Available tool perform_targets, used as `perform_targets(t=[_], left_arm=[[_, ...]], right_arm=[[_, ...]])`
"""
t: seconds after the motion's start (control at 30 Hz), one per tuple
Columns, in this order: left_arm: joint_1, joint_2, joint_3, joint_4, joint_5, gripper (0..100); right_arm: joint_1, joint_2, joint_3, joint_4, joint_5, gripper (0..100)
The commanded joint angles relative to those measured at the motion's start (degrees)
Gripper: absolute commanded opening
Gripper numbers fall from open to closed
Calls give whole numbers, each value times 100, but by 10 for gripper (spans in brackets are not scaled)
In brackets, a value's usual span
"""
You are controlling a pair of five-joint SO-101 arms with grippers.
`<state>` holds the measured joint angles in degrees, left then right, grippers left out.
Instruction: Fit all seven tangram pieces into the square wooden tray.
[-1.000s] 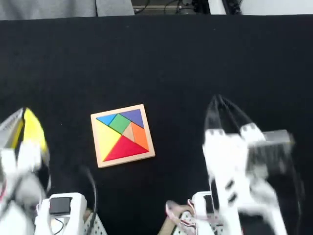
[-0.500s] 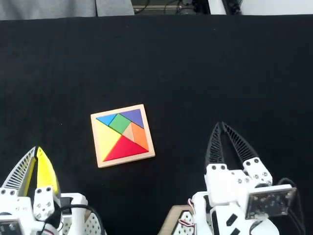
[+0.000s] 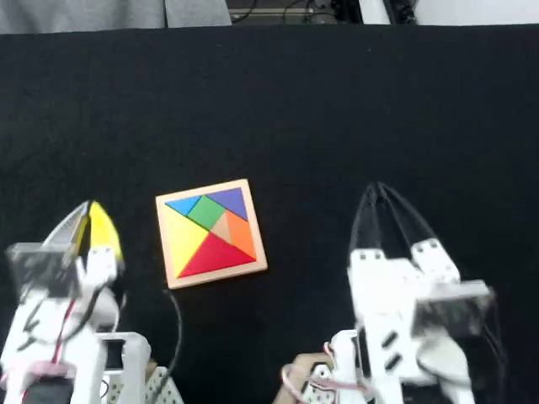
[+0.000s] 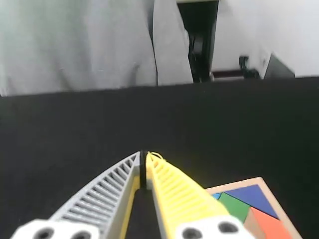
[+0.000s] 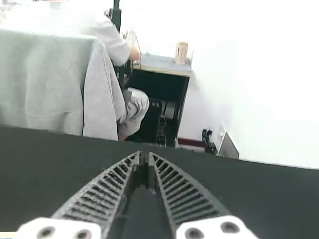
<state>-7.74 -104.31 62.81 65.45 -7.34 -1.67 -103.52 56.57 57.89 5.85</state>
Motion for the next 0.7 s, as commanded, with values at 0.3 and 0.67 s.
perform_targets(t=[0.3,0.67], left_arm=[[-523,-26,2905,-2971,35,30],[-523,35,3459,-2321,9,30]], right_arm=[[-35,-505,3029,-2462,53,15],[-62,-444,4004,-2778,9,15]])
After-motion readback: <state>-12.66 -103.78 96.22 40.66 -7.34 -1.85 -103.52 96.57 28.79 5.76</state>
